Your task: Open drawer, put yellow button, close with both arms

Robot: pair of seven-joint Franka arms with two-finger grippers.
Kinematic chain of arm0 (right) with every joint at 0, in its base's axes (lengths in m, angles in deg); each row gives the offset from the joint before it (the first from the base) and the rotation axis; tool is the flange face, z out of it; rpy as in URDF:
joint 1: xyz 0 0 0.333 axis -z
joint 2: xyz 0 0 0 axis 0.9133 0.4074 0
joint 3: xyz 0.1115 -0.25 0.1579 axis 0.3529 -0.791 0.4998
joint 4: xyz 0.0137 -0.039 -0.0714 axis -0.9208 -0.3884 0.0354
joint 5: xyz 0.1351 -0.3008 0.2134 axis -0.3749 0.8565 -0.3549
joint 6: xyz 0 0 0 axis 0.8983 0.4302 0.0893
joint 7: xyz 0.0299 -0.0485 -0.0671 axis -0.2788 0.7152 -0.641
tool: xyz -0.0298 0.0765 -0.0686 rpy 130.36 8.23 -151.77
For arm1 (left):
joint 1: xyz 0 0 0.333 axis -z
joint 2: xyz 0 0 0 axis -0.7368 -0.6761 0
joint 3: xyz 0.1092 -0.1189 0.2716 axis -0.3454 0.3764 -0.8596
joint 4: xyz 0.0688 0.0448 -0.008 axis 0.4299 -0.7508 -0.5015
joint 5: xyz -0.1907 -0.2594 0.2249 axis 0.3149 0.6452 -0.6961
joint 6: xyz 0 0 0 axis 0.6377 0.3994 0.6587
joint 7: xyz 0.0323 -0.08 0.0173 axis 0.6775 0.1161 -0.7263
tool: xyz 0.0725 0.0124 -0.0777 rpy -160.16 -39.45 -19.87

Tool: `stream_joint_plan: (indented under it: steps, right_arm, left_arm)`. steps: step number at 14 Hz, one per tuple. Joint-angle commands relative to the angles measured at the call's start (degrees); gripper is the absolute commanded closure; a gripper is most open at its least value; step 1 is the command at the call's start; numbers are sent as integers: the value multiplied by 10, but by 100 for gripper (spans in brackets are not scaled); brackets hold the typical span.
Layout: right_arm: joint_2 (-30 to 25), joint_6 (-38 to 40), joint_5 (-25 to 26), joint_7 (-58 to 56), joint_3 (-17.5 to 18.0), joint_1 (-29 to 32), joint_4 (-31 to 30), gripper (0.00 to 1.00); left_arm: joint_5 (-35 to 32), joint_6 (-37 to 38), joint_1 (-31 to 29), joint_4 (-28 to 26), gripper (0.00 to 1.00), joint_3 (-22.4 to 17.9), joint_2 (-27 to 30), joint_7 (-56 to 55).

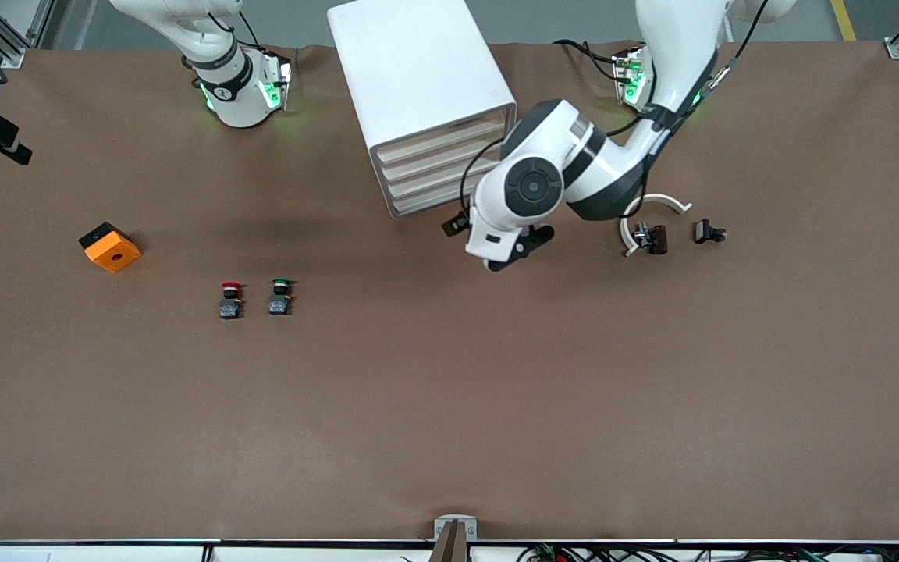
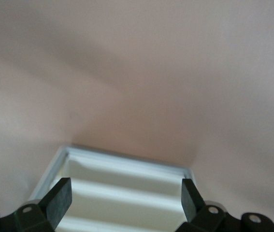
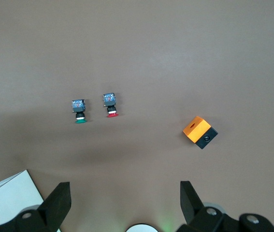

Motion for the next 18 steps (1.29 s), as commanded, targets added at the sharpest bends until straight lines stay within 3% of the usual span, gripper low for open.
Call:
stream_joint_plan:
  steps: [1,6,12,18]
  right_arm:
    - [-17,-6,13,16,0,-5,-16,0]
    - [-18,-15,28,11,10,-7,-15,0]
    - [-21,-27,26,8,10,-6,-16,0]
    - [-21,-29,24,8,10,-9,-16,0]
  left_arm:
    - [-74,17,-26,30,0,1,9,-3]
    - [-205,27,-94,46,0,1,38,73]
    - [-210,67,-233,53,0,3,107,365]
    - [-202,147,-305,52,0,3,187,540]
